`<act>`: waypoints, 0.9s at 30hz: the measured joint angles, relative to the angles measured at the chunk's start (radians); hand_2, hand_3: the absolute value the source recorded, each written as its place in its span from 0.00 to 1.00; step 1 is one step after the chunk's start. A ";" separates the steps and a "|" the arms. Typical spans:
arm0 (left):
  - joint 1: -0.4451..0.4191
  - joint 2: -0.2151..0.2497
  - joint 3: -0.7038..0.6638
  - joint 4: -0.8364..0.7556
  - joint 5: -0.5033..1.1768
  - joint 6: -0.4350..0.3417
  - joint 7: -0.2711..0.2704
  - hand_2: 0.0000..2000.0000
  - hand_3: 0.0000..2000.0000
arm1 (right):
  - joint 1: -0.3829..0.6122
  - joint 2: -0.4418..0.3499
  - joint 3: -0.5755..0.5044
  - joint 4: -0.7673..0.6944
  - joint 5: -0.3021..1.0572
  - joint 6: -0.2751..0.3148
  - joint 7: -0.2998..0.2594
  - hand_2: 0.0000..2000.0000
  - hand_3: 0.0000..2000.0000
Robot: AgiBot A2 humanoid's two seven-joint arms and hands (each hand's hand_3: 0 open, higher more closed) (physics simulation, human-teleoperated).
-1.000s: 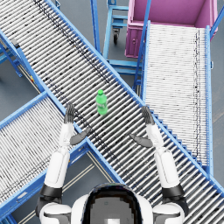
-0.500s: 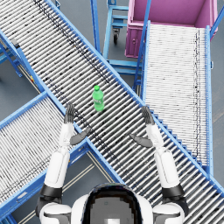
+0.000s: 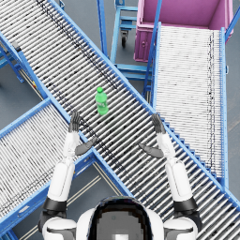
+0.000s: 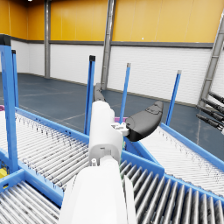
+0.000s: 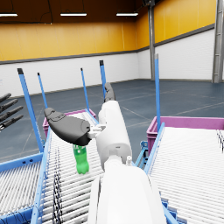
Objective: Pick up the oil and place it on the left assembly line, put the cola on the right, and keep Sprite still
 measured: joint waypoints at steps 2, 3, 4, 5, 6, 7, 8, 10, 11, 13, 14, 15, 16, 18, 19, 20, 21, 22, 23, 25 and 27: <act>0.000 0.000 0.000 0.000 0.000 0.000 0.000 0.00 0.00 | 0.000 0.000 0.000 0.000 0.000 0.000 0.000 0.00 0.00; 0.000 0.000 0.000 0.000 0.000 0.000 0.000 0.00 0.00 | 0.000 0.000 0.000 0.000 0.000 0.000 0.000 0.00 0.00; 0.000 0.000 0.000 0.000 0.000 0.000 0.000 0.00 0.00 | 0.000 0.000 0.000 0.000 0.000 0.000 0.000 0.00 0.00; 0.000 0.000 0.000 0.000 0.000 0.000 0.000 0.00 0.00 | 0.000 0.000 0.000 0.000 0.000 0.000 0.000 0.00 0.00; 0.000 0.000 0.000 0.000 0.000 0.000 0.000 0.00 0.00 | 0.000 0.000 0.000 0.000 0.000 0.000 0.000 0.00 0.00; 0.000 0.000 0.000 0.000 0.000 0.000 0.000 0.00 0.00 | 0.000 0.000 0.000 0.000 0.000 0.000 0.000 0.00 0.00; 0.000 0.000 0.000 0.000 0.000 0.000 0.000 0.00 0.00 | 0.000 0.000 0.000 0.000 0.000 0.000 0.000 0.00 0.00; 0.000 0.000 0.000 0.000 0.000 0.000 0.000 0.00 0.00 | 0.000 0.000 0.000 0.000 0.000 0.000 0.000 0.00 0.00; 0.000 0.000 0.000 0.000 0.000 0.000 0.000 0.00 0.00 | 0.000 0.000 0.000 0.000 0.000 0.000 0.000 0.00 0.00; 0.000 0.000 0.000 0.000 0.000 0.000 0.000 0.00 0.00 | 0.000 0.000 0.000 0.000 0.000 0.000 0.000 0.00 0.00; 0.000 0.000 0.000 0.000 0.000 0.000 0.000 0.00 0.00 | 0.000 0.000 0.000 0.000 0.000 0.000 0.000 0.00 0.00; 0.000 0.000 0.000 0.000 0.000 0.000 0.000 0.00 0.00 | 0.000 0.000 0.000 0.000 0.000 0.000 0.000 0.00 0.00; 0.000 0.000 0.000 0.000 0.000 0.000 0.000 0.00 0.00 | 0.000 0.000 0.000 0.000 0.000 0.000 0.000 0.00 0.00; 0.000 0.000 0.000 0.000 0.000 0.000 0.000 0.00 0.00 | 0.000 0.000 0.000 0.000 0.000 0.000 0.000 0.00 0.00; 0.000 0.000 0.000 0.000 0.000 0.000 0.000 0.00 0.00 | 0.000 0.000 0.000 0.000 0.000 0.000 0.000 0.00 0.00; 0.000 0.000 0.000 0.000 0.000 0.000 0.000 0.00 0.00 | 0.000 0.000 0.000 0.000 0.000 0.000 0.000 0.00 0.00; 0.000 0.000 0.000 0.000 0.000 0.000 0.000 0.00 0.00 | 0.000 0.000 0.000 0.000 0.000 0.000 0.000 0.00 0.00; 0.000 0.000 0.000 0.000 0.000 0.000 0.000 0.00 0.00 | 0.000 0.000 0.000 0.000 0.000 0.000 0.000 0.00 0.00; 0.000 0.000 0.000 0.000 0.000 0.000 0.000 0.00 0.00 | 0.000 0.000 0.000 0.000 0.000 0.000 0.000 0.00 0.00; 0.000 0.000 0.000 0.000 0.000 0.000 0.000 0.00 0.00 | 0.000 0.000 0.000 0.000 0.000 0.000 0.000 0.00 0.00; 0.000 0.000 0.000 0.000 0.000 0.000 0.000 0.00 0.00 | 0.000 0.000 0.000 0.000 0.000 0.000 0.000 0.00 0.00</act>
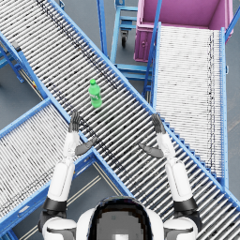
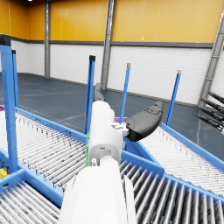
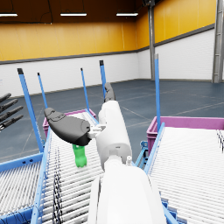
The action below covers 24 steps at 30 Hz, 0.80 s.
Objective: Pick up the oil and place it on the left assembly line, put the cola on the right, and keep Sprite still
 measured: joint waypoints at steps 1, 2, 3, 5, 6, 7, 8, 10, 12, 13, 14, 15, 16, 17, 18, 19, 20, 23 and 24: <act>0.000 0.000 0.000 0.000 0.000 0.000 0.000 0.00 0.00 | 0.000 0.000 0.000 0.000 0.000 0.000 0.000 0.00 0.00; 0.000 0.000 0.000 0.000 0.000 0.000 0.000 0.00 0.00 | 0.000 0.000 0.000 0.000 0.000 0.000 0.000 0.00 0.00; 0.000 0.000 0.000 0.000 0.000 0.000 0.000 0.00 0.00 | 0.000 0.000 0.000 0.000 0.000 0.000 0.000 0.00 0.00; 0.000 0.000 0.000 0.000 0.000 0.000 0.000 0.00 0.00 | 0.000 0.000 0.000 0.000 0.000 0.000 0.000 0.00 0.00; 0.000 0.000 0.000 0.000 0.000 0.000 0.000 0.00 0.00 | 0.000 0.000 0.000 0.000 0.000 0.000 0.000 0.00 0.00; 0.000 0.000 0.000 0.000 0.000 0.000 0.000 0.00 0.00 | 0.000 0.000 0.000 0.000 0.000 0.000 0.000 0.00 0.00; 0.000 0.000 0.000 0.000 0.000 0.000 0.000 0.00 0.00 | 0.000 0.000 0.000 0.000 0.000 0.000 0.000 0.00 0.00; 0.000 0.000 0.000 0.000 0.000 0.000 0.000 0.00 0.00 | 0.000 0.000 0.000 0.000 0.000 0.000 0.000 0.00 0.00; 0.000 0.000 0.000 0.000 0.000 0.000 0.000 0.00 0.00 | 0.000 0.000 0.000 0.000 0.000 0.000 0.000 0.00 0.00; 0.000 0.000 0.000 0.000 0.000 0.000 0.000 0.00 0.00 | 0.000 0.000 0.000 0.000 0.000 0.000 0.000 0.00 0.00; 0.000 0.000 0.000 0.000 0.000 0.000 0.000 0.00 0.00 | 0.000 0.000 0.000 0.000 0.000 0.000 0.000 0.00 0.00; 0.000 0.000 0.000 0.000 0.000 0.000 0.000 0.00 0.00 | 0.000 0.000 0.000 0.000 0.000 0.000 0.000 0.00 0.00; 0.000 0.000 0.000 0.000 0.000 0.000 0.000 0.00 0.00 | 0.000 0.000 0.000 0.000 0.000 0.000 0.000 0.00 0.00; 0.000 0.000 0.000 0.000 0.000 0.000 0.000 0.00 0.00 | 0.000 0.000 0.000 0.000 0.000 0.000 0.000 0.00 0.00; 0.000 0.000 0.000 0.000 0.000 0.000 0.000 0.00 0.00 | 0.000 0.000 0.000 0.000 0.000 0.000 0.000 0.00 0.00; 0.000 0.000 0.000 0.000 0.000 0.000 0.000 0.00 0.00 | 0.000 0.000 0.000 0.000 0.000 0.000 0.000 0.00 0.00; 0.000 0.000 0.000 0.000 0.000 0.000 0.000 0.00 0.00 | 0.000 0.000 0.000 0.000 0.000 0.000 0.000 0.00 0.00; 0.000 0.000 0.000 0.000 0.000 0.000 0.000 0.00 0.00 | 0.000 0.000 0.000 0.000 0.000 0.000 0.000 0.00 0.00; 0.000 0.000 0.000 0.000 0.000 0.000 0.000 0.00 0.00 | 0.000 0.000 0.000 0.000 0.000 0.000 0.000 0.00 0.00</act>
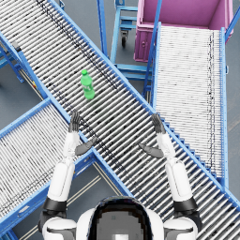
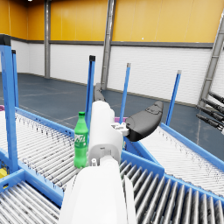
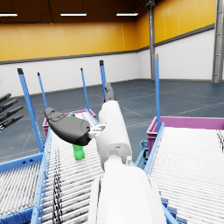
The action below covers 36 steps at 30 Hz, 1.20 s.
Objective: Pick up the oil and place it on the left assembly line, put the cola on the right, and keep Sprite still
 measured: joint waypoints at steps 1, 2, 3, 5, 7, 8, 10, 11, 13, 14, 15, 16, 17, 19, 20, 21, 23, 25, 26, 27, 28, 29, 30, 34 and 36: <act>0.000 0.000 0.000 0.000 0.000 0.000 0.000 0.00 0.00 | 0.000 0.000 0.000 0.000 0.000 0.000 0.000 0.00 0.00; 0.000 0.000 0.000 0.000 0.000 0.000 0.000 0.00 0.00 | 0.000 0.000 0.000 0.000 0.000 0.000 0.000 0.00 0.00; 0.000 0.000 0.000 0.000 0.000 0.000 0.000 0.00 0.00 | 0.000 0.000 0.000 0.000 0.000 0.000 0.000 0.00 0.00; 0.000 0.000 0.000 0.000 0.000 0.000 0.000 0.00 0.00 | 0.000 0.000 0.000 0.000 0.000 0.000 0.000 0.00 0.00; 0.000 0.000 0.000 0.000 0.000 0.000 0.000 0.00 0.00 | 0.000 0.000 0.000 0.000 0.000 0.000 0.000 0.00 0.00; 0.000 0.000 0.000 0.000 0.000 0.000 0.000 0.00 0.00 | 0.000 0.000 0.000 0.000 0.000 0.000 0.000 0.00 0.00; 0.000 0.000 0.000 0.000 0.000 0.000 0.000 0.00 0.00 | 0.000 0.000 0.000 0.000 0.000 0.000 0.000 0.00 0.00; 0.000 0.000 0.000 0.000 0.000 0.000 0.000 0.00 0.00 | 0.000 0.000 0.000 0.000 0.000 0.000 0.000 0.00 0.00; 0.000 0.000 0.000 0.000 0.000 0.000 0.000 0.00 0.00 | 0.000 0.000 0.000 0.000 0.000 0.000 0.000 0.00 0.00; 0.000 0.000 0.000 0.000 0.000 0.000 0.000 0.00 0.00 | 0.000 0.000 0.000 0.000 0.000 0.000 0.000 0.00 0.00; 0.000 0.000 0.000 0.000 0.000 0.000 0.000 0.00 0.00 | 0.000 0.000 0.000 0.000 0.000 0.000 0.000 0.00 0.00; 0.000 0.000 0.000 0.000 0.000 0.000 0.000 0.00 0.00 | 0.000 0.000 0.000 0.000 0.000 0.000 0.000 0.00 0.00; 0.000 0.000 0.000 0.000 0.000 0.000 0.000 0.00 0.00 | 0.000 0.000 0.000 0.000 0.000 0.000 0.000 0.00 0.00; 0.000 0.000 0.000 0.000 0.000 0.000 0.000 0.00 0.00 | 0.000 0.000 0.000 0.000 0.000 0.000 0.000 0.00 0.00; 0.000 0.000 0.000 0.000 0.000 0.000 0.000 0.00 0.00 | 0.000 0.000 0.000 0.000 0.000 0.000 0.000 0.00 0.00; 0.000 0.000 0.000 0.000 0.000 0.000 0.000 0.00 0.00 | 0.000 0.000 0.000 0.000 0.000 0.000 0.000 0.00 0.00; 0.000 0.000 0.000 0.000 0.000 0.000 0.000 0.00 0.00 | 0.000 0.000 0.000 0.000 0.000 0.000 0.000 0.00 0.00; 0.000 0.000 0.000 0.000 0.000 0.000 0.000 0.00 0.00 | 0.000 0.000 0.000 0.000 0.000 0.000 0.000 0.00 0.00; 0.000 0.000 0.000 0.000 0.000 0.000 0.000 0.00 0.00 | 0.000 0.000 0.000 0.000 0.000 0.000 0.000 0.00 0.00; 0.000 0.000 0.000 0.000 0.000 0.000 0.000 0.00 0.00 | 0.000 0.000 0.000 0.000 0.000 0.000 0.000 0.00 0.00; 0.000 0.000 0.000 0.000 0.000 0.000 0.000 0.00 0.00 | 0.000 0.000 0.000 0.000 0.000 0.000 0.000 0.00 0.00; 0.000 0.000 0.000 0.000 0.000 0.000 0.000 0.00 0.00 | 0.000 0.000 0.000 0.000 0.000 0.000 0.000 0.00 0.00; 0.000 0.000 0.000 0.000 0.000 0.000 0.000 0.00 0.00 | 0.000 0.000 0.000 0.000 0.000 0.000 0.000 0.00 0.00; 0.000 0.000 0.000 0.000 0.000 0.000 0.000 0.00 0.00 | 0.000 0.000 0.000 0.000 0.000 0.000 0.000 0.00 0.00; 0.000 0.000 0.000 0.000 0.000 0.000 0.000 0.00 0.00 | 0.000 0.000 0.000 0.000 0.000 0.000 0.000 0.00 0.00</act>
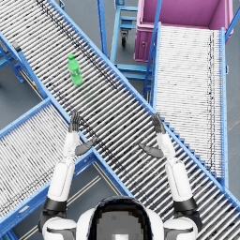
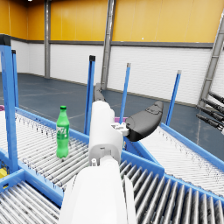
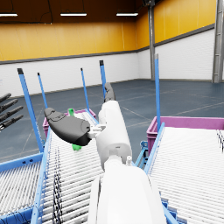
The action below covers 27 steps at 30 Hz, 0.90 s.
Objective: Pick up the oil and place it on the left assembly line, put the cola on the right, and keep Sprite still
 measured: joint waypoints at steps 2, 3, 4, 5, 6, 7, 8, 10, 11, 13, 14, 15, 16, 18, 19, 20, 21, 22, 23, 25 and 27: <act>0.000 0.000 0.000 0.000 0.000 0.000 0.000 0.00 0.00 | 0.000 0.000 0.000 0.000 0.000 0.000 0.000 0.00 0.00; 0.000 0.000 0.000 0.000 0.000 0.000 0.000 0.00 0.00 | 0.000 0.000 0.000 0.000 0.000 0.000 0.000 0.00 0.00; 0.000 0.000 0.000 0.000 0.000 0.000 0.000 0.00 0.00 | 0.000 0.000 0.000 0.000 0.000 0.000 0.000 0.00 0.00; 0.000 0.000 0.000 0.000 0.000 0.000 0.000 0.00 0.00 | 0.000 0.000 0.000 0.000 0.000 0.000 0.000 0.00 0.00; 0.000 0.000 0.000 0.000 0.000 0.000 0.000 0.00 0.00 | 0.000 0.000 0.000 0.000 0.000 0.000 0.000 0.00 0.00; 0.000 0.000 0.000 0.000 0.000 0.000 0.000 0.00 0.00 | 0.000 0.000 0.000 0.000 0.000 0.000 0.000 0.00 0.00; 0.000 0.000 0.000 0.000 0.000 0.000 0.000 0.00 0.00 | 0.000 0.000 0.000 0.000 0.000 0.000 0.000 0.00 0.00; 0.000 0.000 0.000 0.000 0.000 0.000 0.000 0.00 0.00 | 0.000 0.000 0.000 0.000 0.000 0.000 0.000 0.00 0.00; 0.000 0.000 0.000 0.000 0.000 0.000 0.000 0.00 0.00 | 0.000 0.000 0.000 0.000 0.000 0.000 0.000 0.00 0.00; 0.000 0.000 0.000 0.000 0.000 0.000 0.000 0.00 0.00 | 0.000 0.000 0.000 0.000 0.000 0.000 0.000 0.00 0.00; 0.000 0.000 0.000 0.000 0.000 0.000 0.000 0.00 0.00 | 0.000 0.000 0.000 0.000 0.000 0.000 0.000 0.00 0.00; 0.000 0.000 0.000 0.000 0.000 0.000 0.000 0.00 0.00 | 0.000 0.000 0.000 0.000 0.000 0.000 0.000 0.00 0.00; 0.000 0.000 0.000 0.000 0.000 0.000 0.000 0.00 0.00 | 0.000 0.000 0.000 0.000 0.000 0.000 0.000 0.00 0.00; 0.000 0.000 0.000 0.000 0.000 0.000 0.000 0.00 0.00 | 0.000 0.000 0.000 0.000 0.000 0.000 0.000 0.00 0.00; 0.000 0.000 0.000 0.000 0.000 0.000 0.000 0.00 0.00 | 0.000 0.000 0.000 0.000 0.000 0.000 0.000 0.00 0.00; 0.000 0.000 0.000 0.000 0.000 0.000 0.000 0.00 0.00 | 0.000 0.000 0.000 0.000 0.000 0.000 0.000 0.00 0.00; 0.000 0.000 0.000 0.000 0.000 0.000 0.000 0.00 0.00 | 0.000 0.000 0.000 0.000 0.000 0.000 0.000 0.00 0.00; 0.000 0.000 0.000 0.000 0.000 0.000 0.000 0.00 0.00 | 0.000 0.000 0.000 0.000 0.000 0.000 0.000 0.00 0.00; 0.000 0.000 0.000 0.000 0.000 0.000 0.000 0.00 0.00 | 0.000 0.000 0.000 0.000 0.000 0.000 0.000 0.00 0.00; 0.000 0.000 0.000 0.000 0.000 0.000 0.000 0.00 0.00 | 0.000 0.000 0.000 0.000 0.000 0.000 0.000 0.00 0.00; 0.000 0.000 0.000 0.000 0.000 0.000 0.000 0.00 0.00 | 0.000 0.000 0.000 0.000 0.000 0.000 0.000 0.00 0.00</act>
